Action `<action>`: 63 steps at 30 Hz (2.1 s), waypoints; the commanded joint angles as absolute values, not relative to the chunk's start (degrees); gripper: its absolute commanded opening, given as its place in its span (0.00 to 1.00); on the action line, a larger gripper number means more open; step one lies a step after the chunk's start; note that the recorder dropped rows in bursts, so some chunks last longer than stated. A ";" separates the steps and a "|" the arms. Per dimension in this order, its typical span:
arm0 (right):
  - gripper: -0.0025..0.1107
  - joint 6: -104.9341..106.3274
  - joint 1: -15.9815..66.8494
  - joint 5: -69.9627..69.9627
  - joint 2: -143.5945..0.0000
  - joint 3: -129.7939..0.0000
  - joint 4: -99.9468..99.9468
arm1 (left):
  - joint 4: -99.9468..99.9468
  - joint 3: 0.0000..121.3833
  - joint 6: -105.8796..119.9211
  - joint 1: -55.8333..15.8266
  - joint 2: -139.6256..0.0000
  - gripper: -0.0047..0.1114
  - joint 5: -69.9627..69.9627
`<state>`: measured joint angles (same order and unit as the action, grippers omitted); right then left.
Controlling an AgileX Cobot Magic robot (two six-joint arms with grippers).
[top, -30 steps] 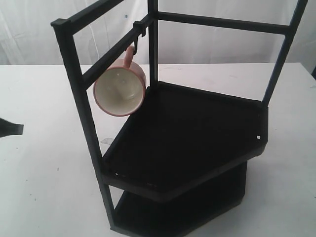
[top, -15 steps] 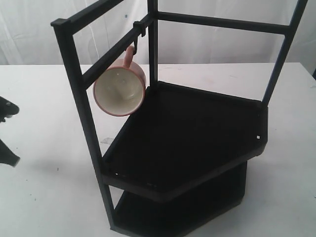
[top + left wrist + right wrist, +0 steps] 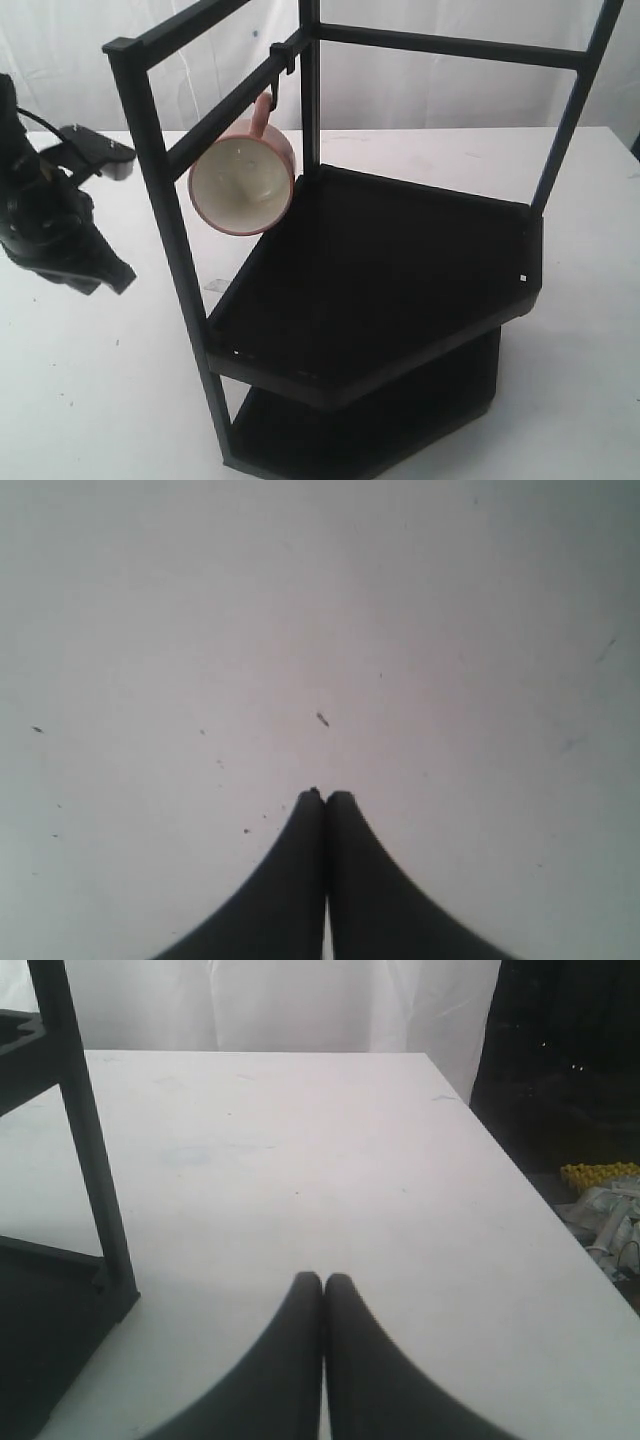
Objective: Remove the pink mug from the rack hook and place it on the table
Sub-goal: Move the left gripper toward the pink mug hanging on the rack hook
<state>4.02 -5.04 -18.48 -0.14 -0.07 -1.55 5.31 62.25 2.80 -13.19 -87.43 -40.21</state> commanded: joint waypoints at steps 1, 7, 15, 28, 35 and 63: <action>0.02 4.07 -5.09 -17.97 0.00 0.00 -1.83 | 4.31 61.38 2.52 -13.34 -77.06 0.04 -38.30; 0.02 4.07 -5.09 -17.97 0.00 0.00 -1.65 | 4.31 50.86 -3.19 -13.34 -58.04 0.04 -22.30; 0.02 4.07 -5.09 -17.97 0.00 0.00 -1.65 | 2.90 31.73 -3.47 -13.44 -36.31 0.04 3.24; 0.02 4.07 -5.09 -17.97 0.00 0.00 -1.85 | 28.93 22.01 -10.50 -29.56 -38.03 0.04 20.11; 0.02 4.07 -5.09 -17.97 0.00 0.00 -1.85 | 28.56 22.38 -9.95 -31.05 -46.44 0.11 26.72; 0.02 4.07 -5.09 -17.97 0.00 0.00 -1.86 | -4.95 30.12 24.40 -31.05 -67.16 0.54 39.40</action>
